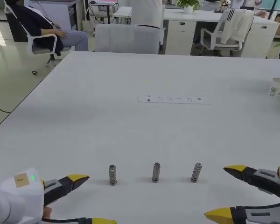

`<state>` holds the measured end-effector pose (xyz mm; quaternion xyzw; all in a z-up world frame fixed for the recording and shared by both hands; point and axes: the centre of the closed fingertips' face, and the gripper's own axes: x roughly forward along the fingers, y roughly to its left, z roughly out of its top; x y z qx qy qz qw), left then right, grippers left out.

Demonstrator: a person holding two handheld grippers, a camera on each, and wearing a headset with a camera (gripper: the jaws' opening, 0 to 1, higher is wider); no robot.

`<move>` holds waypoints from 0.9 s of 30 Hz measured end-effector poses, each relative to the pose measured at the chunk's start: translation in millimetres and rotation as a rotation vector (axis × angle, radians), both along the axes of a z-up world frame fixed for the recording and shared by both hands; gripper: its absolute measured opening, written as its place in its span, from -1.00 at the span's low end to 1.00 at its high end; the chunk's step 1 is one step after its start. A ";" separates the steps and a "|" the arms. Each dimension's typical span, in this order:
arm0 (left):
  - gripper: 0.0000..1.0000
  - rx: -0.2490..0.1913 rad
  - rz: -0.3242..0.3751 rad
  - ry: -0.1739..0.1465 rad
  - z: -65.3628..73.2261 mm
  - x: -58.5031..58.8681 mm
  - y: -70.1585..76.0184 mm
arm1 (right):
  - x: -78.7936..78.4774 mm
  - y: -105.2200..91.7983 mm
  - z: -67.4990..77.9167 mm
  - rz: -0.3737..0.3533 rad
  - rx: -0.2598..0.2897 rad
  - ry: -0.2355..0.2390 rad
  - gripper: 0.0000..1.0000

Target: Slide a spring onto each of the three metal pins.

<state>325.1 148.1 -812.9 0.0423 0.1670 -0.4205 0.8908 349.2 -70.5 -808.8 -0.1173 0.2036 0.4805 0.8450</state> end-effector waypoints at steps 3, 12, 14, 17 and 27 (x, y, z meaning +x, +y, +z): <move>0.42 -0.001 -0.001 -0.001 0.5 0.0 -0.6 | -0.4 0.0 0.2 -0.002 -0.002 0.001 0.58; 0.42 -0.001 -0.003 -0.003 1.1 0.3 -0.4 | 0.0 -1.3 0.0 -0.011 -0.005 0.003 0.57; 0.42 0.000 -0.004 -0.002 0.7 0.2 -0.6 | 0.2 -1.8 -0.3 -0.013 -0.006 0.003 0.57; 0.42 0.002 -0.007 -0.001 0.3 -0.1 -1.4 | 0.9 -2.6 -0.4 -0.016 -0.006 0.002 0.57; 0.41 0.006 -0.011 0.002 -0.2 -0.2 -2.3 | 1.4 -3.2 -0.6 -0.024 -0.001 0.008 0.56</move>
